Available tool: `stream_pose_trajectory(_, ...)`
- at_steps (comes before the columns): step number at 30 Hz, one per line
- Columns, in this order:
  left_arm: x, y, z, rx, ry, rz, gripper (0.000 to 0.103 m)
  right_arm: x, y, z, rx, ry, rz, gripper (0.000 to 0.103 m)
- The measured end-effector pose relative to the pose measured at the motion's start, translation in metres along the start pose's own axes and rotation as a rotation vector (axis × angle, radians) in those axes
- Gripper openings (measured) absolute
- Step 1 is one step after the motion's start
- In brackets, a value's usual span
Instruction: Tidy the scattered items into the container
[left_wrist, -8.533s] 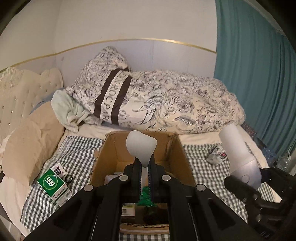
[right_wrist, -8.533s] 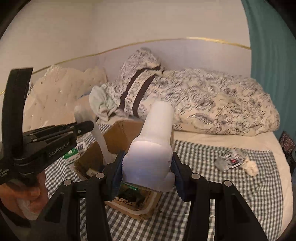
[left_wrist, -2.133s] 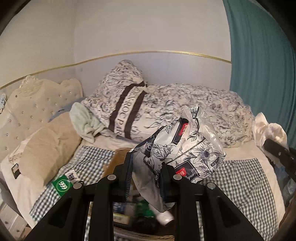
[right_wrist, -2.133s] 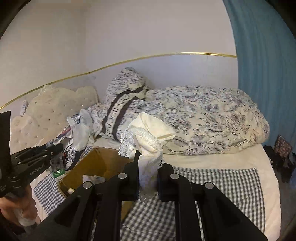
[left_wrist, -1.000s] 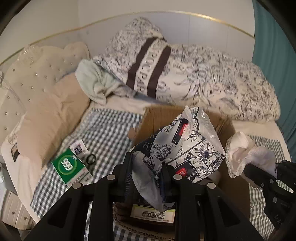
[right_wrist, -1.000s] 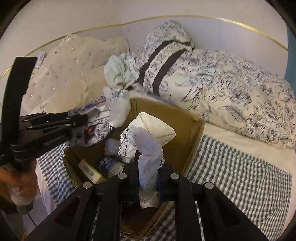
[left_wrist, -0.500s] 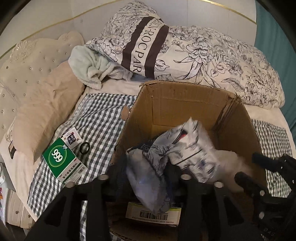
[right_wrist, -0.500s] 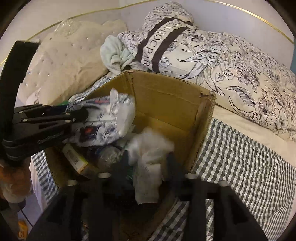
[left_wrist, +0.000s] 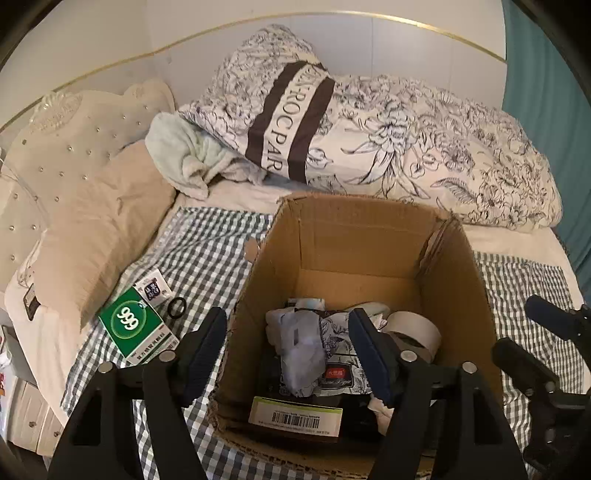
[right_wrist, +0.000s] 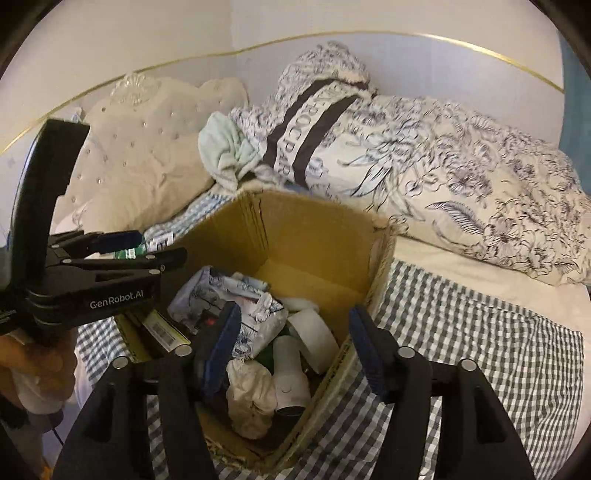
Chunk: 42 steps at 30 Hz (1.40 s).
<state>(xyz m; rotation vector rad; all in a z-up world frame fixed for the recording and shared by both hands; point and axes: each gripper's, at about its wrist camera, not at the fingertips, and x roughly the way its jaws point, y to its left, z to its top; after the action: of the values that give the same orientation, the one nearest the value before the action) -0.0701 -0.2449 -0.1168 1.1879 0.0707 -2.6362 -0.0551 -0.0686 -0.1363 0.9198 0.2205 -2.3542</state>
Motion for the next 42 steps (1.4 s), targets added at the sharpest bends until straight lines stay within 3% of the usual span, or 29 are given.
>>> stream_pose_trajectory(3,-0.012,-0.003,0.000,-0.001,-0.024,-0.012,0.072,-0.016,-0.002,0.002,0.012,-0.033,-0.009,0.062)
stream_pose_trajectory(10,-0.047,-0.016,0.001,-0.009,-0.110,-0.040,0.088,-0.055,-0.008,0.002,0.034,-0.114,-0.034,0.072)
stream_pose_trajectory(14,-0.069,-0.026,0.003,-0.011,-0.174,-0.051,0.098,-0.079,-0.012,0.002,0.044,-0.158,-0.053,0.088)
stream_pose_trajectory(17,-0.085,-0.030,0.003,-0.018,-0.224,-0.067,0.103,-0.100,-0.016,0.001,0.052,-0.197,-0.074,0.094)
stream_pose_trajectory(23,-0.109,-0.041,0.003,-0.021,-0.279,-0.107,0.103,-0.137,-0.030,-0.004,0.086,-0.261,-0.123,0.103)
stream_pose_trajectory(32,-0.136,-0.072,-0.003,-0.007,-0.316,-0.182,0.103,-0.182,-0.057,-0.023,0.139,-0.312,-0.198,0.103)
stream_pose_trajectory(42,-0.146,-0.125,-0.015,0.050,-0.326,-0.247,0.103,-0.215,-0.093,-0.050,0.172,-0.320,-0.338,0.103)
